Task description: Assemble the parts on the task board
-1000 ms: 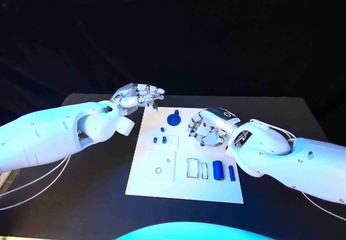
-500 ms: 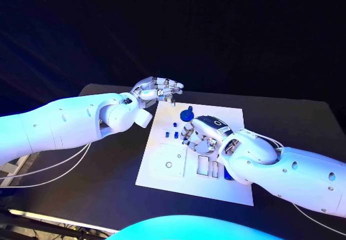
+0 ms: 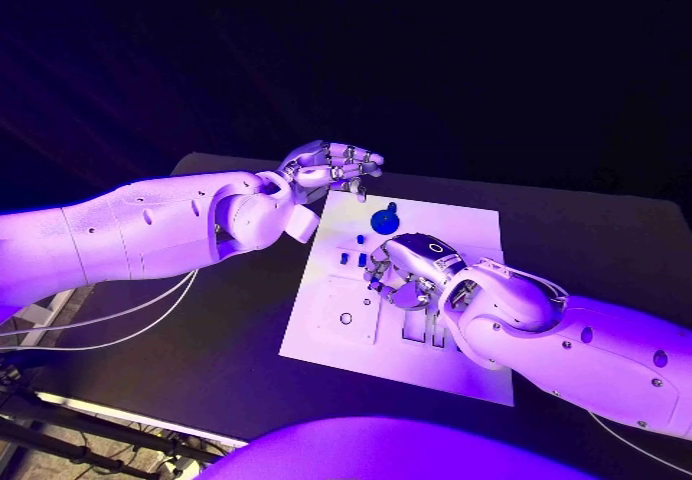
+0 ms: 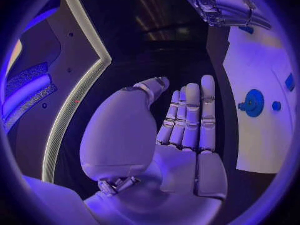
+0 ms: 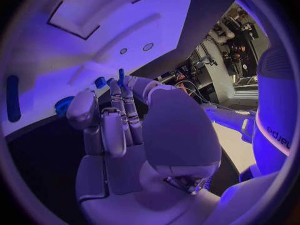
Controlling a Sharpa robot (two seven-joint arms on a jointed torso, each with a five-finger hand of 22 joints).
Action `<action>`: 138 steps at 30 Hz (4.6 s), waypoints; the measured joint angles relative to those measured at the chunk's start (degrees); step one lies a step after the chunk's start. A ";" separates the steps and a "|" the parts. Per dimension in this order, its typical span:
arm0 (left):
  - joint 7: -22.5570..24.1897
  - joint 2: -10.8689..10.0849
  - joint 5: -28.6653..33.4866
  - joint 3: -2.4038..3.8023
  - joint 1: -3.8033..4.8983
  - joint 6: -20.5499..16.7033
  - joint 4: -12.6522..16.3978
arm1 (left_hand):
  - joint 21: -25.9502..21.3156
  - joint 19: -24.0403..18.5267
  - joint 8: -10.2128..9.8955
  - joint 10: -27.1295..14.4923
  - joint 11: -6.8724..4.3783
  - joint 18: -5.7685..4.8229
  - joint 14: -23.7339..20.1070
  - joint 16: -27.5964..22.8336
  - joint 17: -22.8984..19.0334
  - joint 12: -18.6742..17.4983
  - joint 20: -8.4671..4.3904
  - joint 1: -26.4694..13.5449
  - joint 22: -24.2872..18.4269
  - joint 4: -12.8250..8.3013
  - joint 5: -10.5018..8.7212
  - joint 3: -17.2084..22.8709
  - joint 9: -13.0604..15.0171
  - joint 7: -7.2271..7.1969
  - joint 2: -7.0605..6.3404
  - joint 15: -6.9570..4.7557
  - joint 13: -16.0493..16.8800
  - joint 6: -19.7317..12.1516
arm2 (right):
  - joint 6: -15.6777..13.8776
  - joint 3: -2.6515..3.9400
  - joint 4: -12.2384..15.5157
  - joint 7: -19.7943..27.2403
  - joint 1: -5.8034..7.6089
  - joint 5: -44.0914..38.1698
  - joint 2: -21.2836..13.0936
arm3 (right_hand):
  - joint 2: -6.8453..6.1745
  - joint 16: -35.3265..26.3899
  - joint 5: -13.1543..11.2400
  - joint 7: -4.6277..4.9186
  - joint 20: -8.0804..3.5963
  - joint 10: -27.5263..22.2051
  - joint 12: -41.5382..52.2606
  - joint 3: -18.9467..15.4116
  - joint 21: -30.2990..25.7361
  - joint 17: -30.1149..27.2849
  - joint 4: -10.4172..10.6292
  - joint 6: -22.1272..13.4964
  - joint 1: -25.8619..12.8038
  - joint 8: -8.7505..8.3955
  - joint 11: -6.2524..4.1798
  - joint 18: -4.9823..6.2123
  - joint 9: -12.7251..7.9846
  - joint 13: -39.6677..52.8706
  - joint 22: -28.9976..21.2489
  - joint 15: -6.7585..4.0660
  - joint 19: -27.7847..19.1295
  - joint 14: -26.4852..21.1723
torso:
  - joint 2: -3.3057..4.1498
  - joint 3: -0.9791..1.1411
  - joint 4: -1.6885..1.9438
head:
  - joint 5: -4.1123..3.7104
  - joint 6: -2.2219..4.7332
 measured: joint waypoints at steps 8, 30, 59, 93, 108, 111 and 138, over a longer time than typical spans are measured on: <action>0.00 0.13 -0.11 0.00 0.00 -0.03 -0.06 | 0.00 0.00 0.00 0.00 0.00 0.00 0.00 0.00 0.00 0.00 0.00 0.00 0.00 0.00 0.00 0.00 0.00 0.00 0.00 0.00 -0.05 0.00 | 0.95 -0.26 -0.54 -0.19 -0.41 -0.48 0.35 | 0.00 0.00 0.00 0.00 0.00 0.00 0.01 0.00 0.00 0.00 0.00 0.00 0.00 0.00 0.00 0.00 -0.01 0.00 0.00 0.00 0.00 0.00 | 0.00 0.02 0.00 | 0.52 -0.44; -0.03 0.19 -0.37 0.00 0.00 -0.01 -0.09 | -0.23 -0.01 0.00 0.00 0.00 -0.01 0.00 0.00 0.00 0.00 0.00 0.24 -0.11 0.00 0.00 0.00 0.01 -0.01 0.24 0.00 -0.04 0.01 | 3.23 -0.50 -1.29 -1.24 -1.43 -1.54 1.46 | 0.00 0.00 -0.25 0.00 0.00 0.00 -0.01 0.07 0.00 -0.20 -0.09 0.00 0.00 0.00 0.00 0.00 0.07 0.00 -0.11 0.00 0.00 0.00 | 0.03 0.02 0.02 | 0.91 -0.88; -0.35 0.10 -0.76 0.00 0.00 0.17 -0.17 | -0.23 -0.01 0.00 0.00 0.00 0.00 0.00 0.00 -0.04 0.00 -0.01 0.24 -0.17 0.17 0.00 -0.16 0.01 -0.01 0.24 0.00 -0.08 0.01 | 5.50 -0.66 -1.65 -2.57 -1.57 -3.83 2.70 | 0.52 0.00 -0.15 0.44 0.18 0.00 -0.07 0.04 -0.68 -0.39 -0.23 -0.44 -0.56 0.00 0.00 0.00 0.43 0.01 -0.37 0.00 -0.60 0.00 | -0.01 0.00 0.03 | 1.19 -1.22; -0.78 -0.28 -0.90 -0.01 0.01 0.44 -0.39 | -0.67 -0.01 0.00 -0.20 0.20 0.00 0.00 -0.22 -0.03 0.00 -0.01 0.24 -0.43 0.48 0.00 -0.47 -0.03 0.20 0.24 0.00 -0.15 -0.20 | 1.71 -0.67 4.06 0.54 -0.21 1.62 -5.71 | -2.05 -8.30 0.02 2.97 3.24 -18.51 1.05 -8.44 -23.62 -17.02 -2.96 -10.74 -3.55 -5.78 1.72 3.52 0.04 -0.25 -17.75 3.07 -10.94 -2.80 | -0.11 0.02 0.01 | 0.79 -0.48; -0.79 -0.50 -0.89 -0.05 0.00 0.44 -0.43 | -0.67 -0.01 0.00 -0.20 0.20 0.00 0.00 -0.22 -0.03 0.00 -0.01 0.24 -0.44 0.48 0.00 -0.48 -0.02 0.20 0.24 0.00 -0.16 -0.20 | 3.58 0.63 4.56 0.58 6.66 9.51 -17.56 | -3.20 -3.70 0.02 2.45 2.67 -15.67 4.43 -9.48 -15.67 -10.43 -1.69 -9.45 -4.70 -6.66 0.92 2.65 -0.29 -0.65 -10.91 2.41 -5.11 -0.36 | -0.14 -0.02 -0.12 | -1.92 1.19; -0.79 -0.50 -0.89 -0.06 0.00 0.44 -0.43 | -0.66 0.20 0.00 -0.20 0.20 0.00 0.00 -0.22 -0.03 0.00 0.20 0.24 -0.54 0.64 0.00 -0.63 -0.02 0.20 0.24 0.00 -0.20 -0.20 | 4.89 0.63 3.35 0.58 6.97 10.48 -17.95 | -3.19 -3.66 0.02 2.36 2.67 -16.51 4.43 -11.56 -16.18 -10.43 -1.50 -9.55 -4.69 -6.88 0.92 2.65 -0.29 -0.65 -11.16 2.43 -5.11 -0.38 | -0.07 0.06 -0.09 | -2.17 1.35; -0.81 -0.62 -0.89 -0.08 -0.01 0.54 -0.50 | -0.88 0.20 0.00 -0.20 0.19 0.00 0.00 -0.22 -0.03 0.00 0.20 0.24 -0.53 0.64 0.00 -0.63 -0.01 0.20 0.24 0.00 -0.19 -0.20 | 11.15 0.35 -0.35 0.16 6.03 7.22 -13.17 | -1.75 -1.11 0.02 1.92 2.16 -13.48 8.37 -14.53 -12.14 -6.64 -0.16 -8.65 -2.19 -7.10 0.20 1.77 -0.29 -0.50 -7.03 2.24 -2.14 -0.19 | 0.05 0.03 0.03 | -3.15 1.14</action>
